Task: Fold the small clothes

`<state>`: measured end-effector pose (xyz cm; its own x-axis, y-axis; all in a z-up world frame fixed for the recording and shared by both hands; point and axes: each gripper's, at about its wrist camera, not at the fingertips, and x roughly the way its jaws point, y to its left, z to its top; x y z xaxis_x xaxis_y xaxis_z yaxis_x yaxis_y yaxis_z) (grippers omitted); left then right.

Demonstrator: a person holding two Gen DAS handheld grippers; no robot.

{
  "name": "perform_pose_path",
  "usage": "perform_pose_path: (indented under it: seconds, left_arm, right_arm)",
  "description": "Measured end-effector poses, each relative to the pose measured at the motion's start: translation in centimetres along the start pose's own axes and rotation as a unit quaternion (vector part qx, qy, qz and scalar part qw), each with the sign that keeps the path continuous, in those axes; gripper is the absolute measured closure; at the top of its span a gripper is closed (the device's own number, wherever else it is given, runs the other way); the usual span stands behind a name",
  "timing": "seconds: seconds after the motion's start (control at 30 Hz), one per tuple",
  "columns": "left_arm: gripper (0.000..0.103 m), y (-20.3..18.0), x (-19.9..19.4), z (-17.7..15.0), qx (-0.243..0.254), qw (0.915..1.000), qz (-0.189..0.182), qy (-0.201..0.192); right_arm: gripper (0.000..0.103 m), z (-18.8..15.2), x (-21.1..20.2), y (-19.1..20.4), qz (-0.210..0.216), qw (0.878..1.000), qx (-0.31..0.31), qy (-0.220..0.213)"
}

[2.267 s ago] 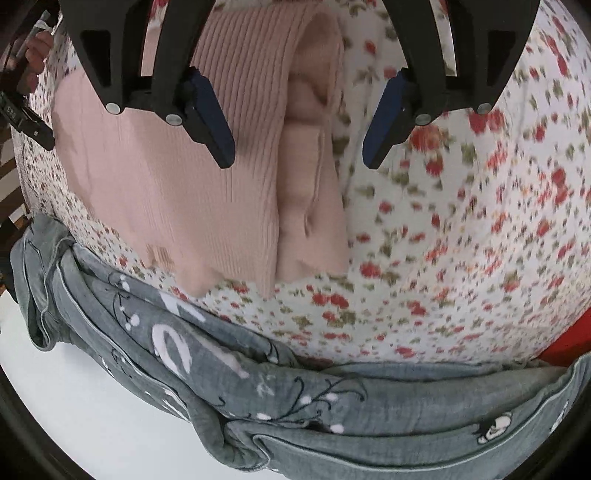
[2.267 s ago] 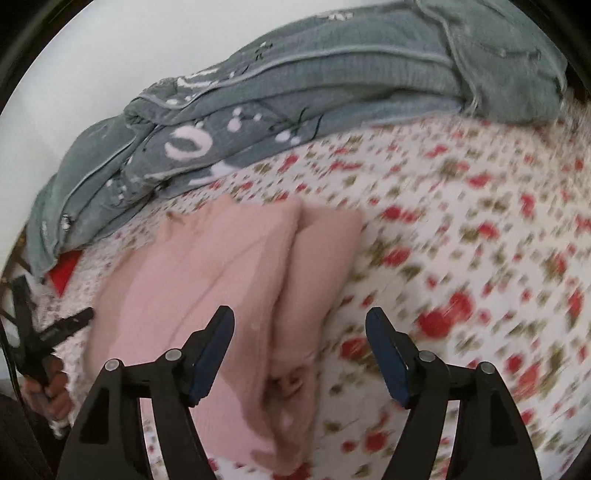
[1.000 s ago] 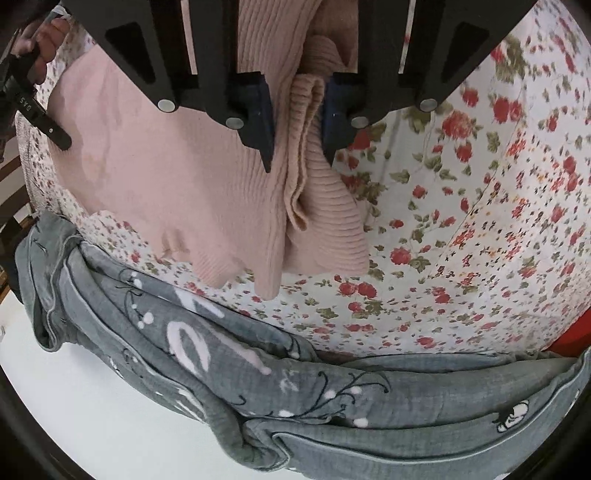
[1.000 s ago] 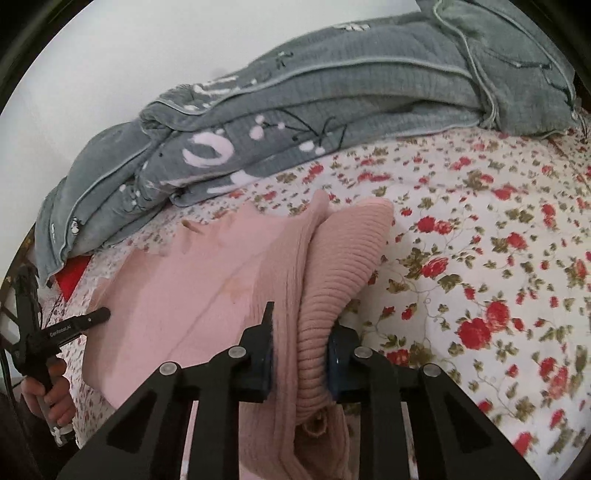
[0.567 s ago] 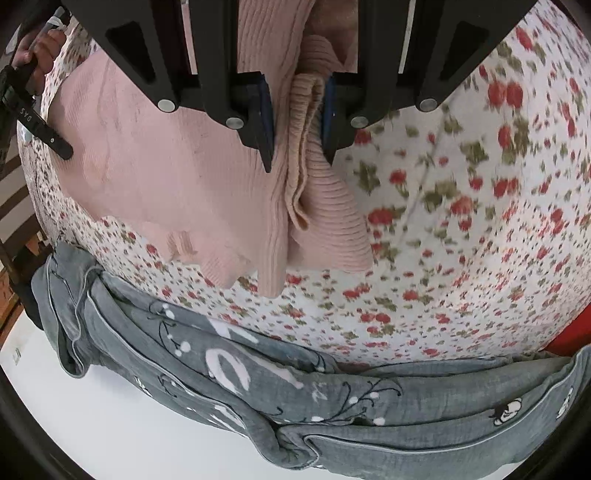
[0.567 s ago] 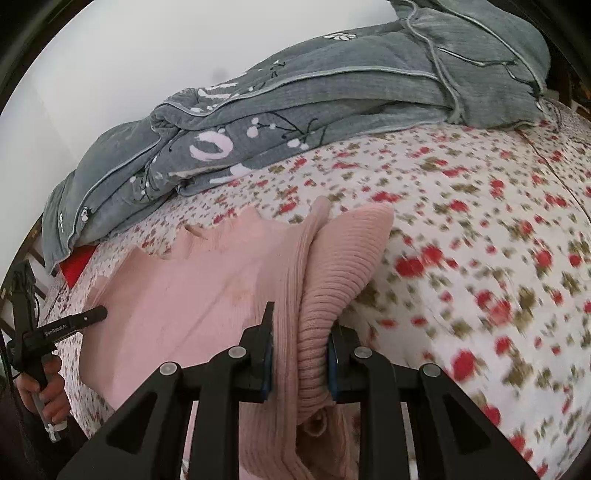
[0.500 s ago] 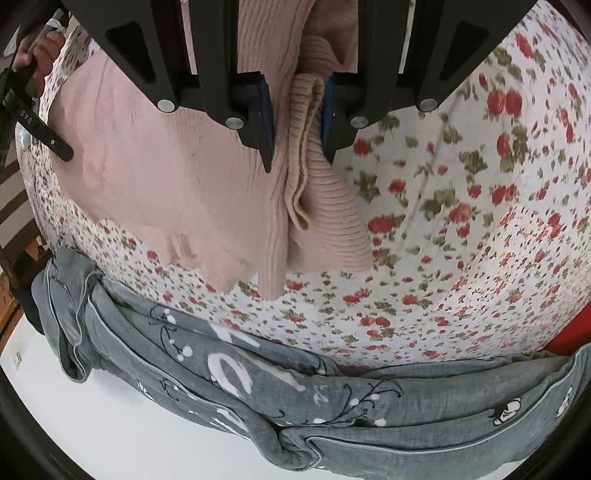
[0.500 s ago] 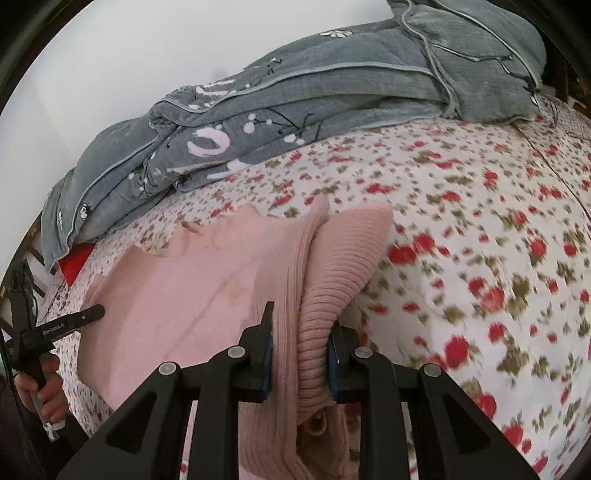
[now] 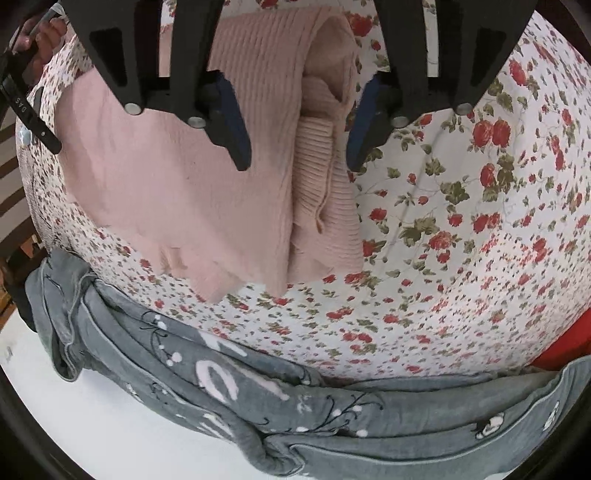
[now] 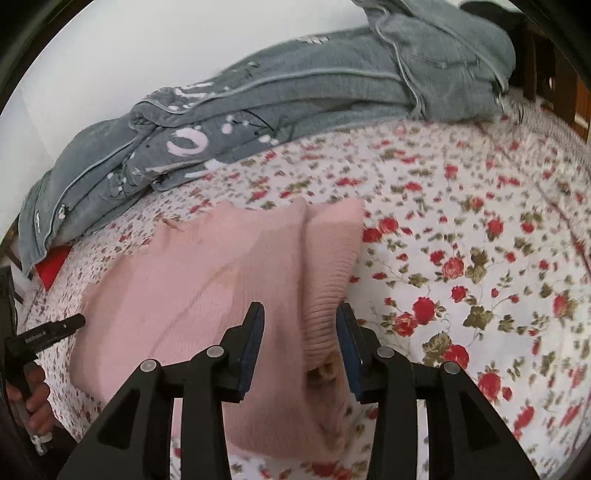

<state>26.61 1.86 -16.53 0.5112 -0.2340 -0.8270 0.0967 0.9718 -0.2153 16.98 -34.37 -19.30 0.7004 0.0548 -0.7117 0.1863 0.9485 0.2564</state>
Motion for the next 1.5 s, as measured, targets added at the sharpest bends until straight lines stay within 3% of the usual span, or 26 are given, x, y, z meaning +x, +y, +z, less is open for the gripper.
perform_pose_path:
  seconds: [0.43, 0.87, 0.97, 1.27, 1.5]
  left_arm:
    - [0.039, -0.5, -3.0, -2.0, 0.015, 0.9996, -0.014, -0.018]
    - [0.034, 2.9, -4.1, -6.4, -0.006, 0.9996, -0.024, -0.011]
    - [0.033, 3.8, -4.0, -6.1, -0.008, 0.9997, -0.018, -0.013]
    - [0.031, 4.9, -2.5, -4.7, -0.009, 0.9983, -0.054, -0.020]
    - [0.031, 3.4, 0.8, -2.9, -0.008, 0.9984, -0.056, -0.004]
  right_arm:
    - [0.056, -2.2, -2.2, 9.7, 0.042, 0.997, -0.067, -0.004]
    - [0.056, -6.5, -2.1, 12.9, 0.042, 0.995, -0.088, -0.011]
    - [0.056, -6.6, -1.1, 13.7, 0.041, 0.994, -0.097, -0.005]
    - [0.056, -7.1, 4.1, 14.2, 0.000, 0.993, -0.116, 0.009]
    - [0.056, -8.5, 3.3, 14.9, -0.027, 0.989, -0.141, -0.019]
